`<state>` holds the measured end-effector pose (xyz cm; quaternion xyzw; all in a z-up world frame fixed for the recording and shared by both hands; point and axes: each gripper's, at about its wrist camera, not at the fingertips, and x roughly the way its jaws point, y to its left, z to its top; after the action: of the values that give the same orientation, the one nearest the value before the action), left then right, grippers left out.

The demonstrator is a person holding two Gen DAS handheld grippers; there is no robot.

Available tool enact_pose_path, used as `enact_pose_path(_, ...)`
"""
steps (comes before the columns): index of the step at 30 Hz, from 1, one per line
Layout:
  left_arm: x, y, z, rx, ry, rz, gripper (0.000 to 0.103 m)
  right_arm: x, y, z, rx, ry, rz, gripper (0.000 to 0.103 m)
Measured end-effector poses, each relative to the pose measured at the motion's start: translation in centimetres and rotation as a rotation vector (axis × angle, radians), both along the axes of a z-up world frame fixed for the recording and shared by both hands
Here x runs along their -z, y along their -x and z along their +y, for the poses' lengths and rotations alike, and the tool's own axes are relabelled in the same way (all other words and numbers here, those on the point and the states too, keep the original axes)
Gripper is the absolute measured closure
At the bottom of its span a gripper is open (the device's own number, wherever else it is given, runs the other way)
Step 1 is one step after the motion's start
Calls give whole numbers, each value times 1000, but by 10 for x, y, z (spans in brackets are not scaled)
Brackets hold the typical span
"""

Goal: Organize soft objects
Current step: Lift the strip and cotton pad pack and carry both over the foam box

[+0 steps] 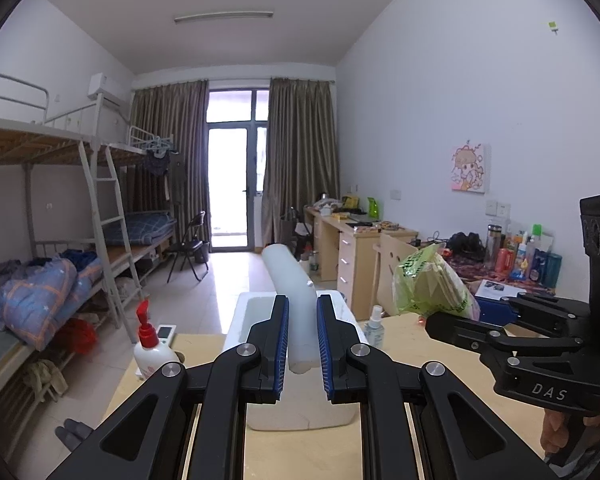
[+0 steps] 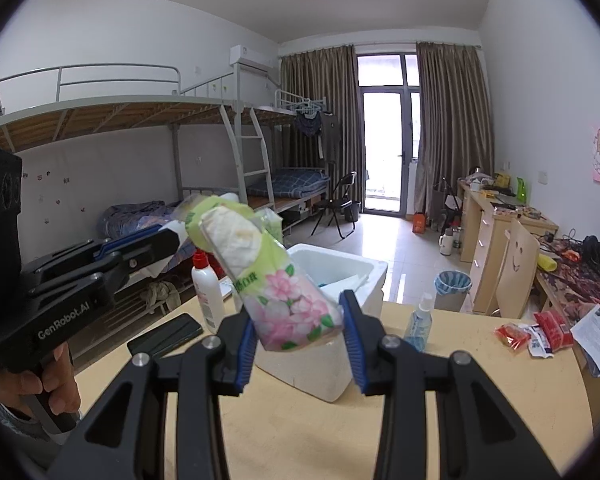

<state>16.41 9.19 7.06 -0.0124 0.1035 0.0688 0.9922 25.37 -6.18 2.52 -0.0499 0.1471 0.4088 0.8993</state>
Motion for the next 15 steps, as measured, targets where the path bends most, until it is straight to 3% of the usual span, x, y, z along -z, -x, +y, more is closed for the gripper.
enact_pose_path(15, -6, -37, 18, 2, 9, 16, 88, -10, -34, 28, -3, 25, 5, 60)
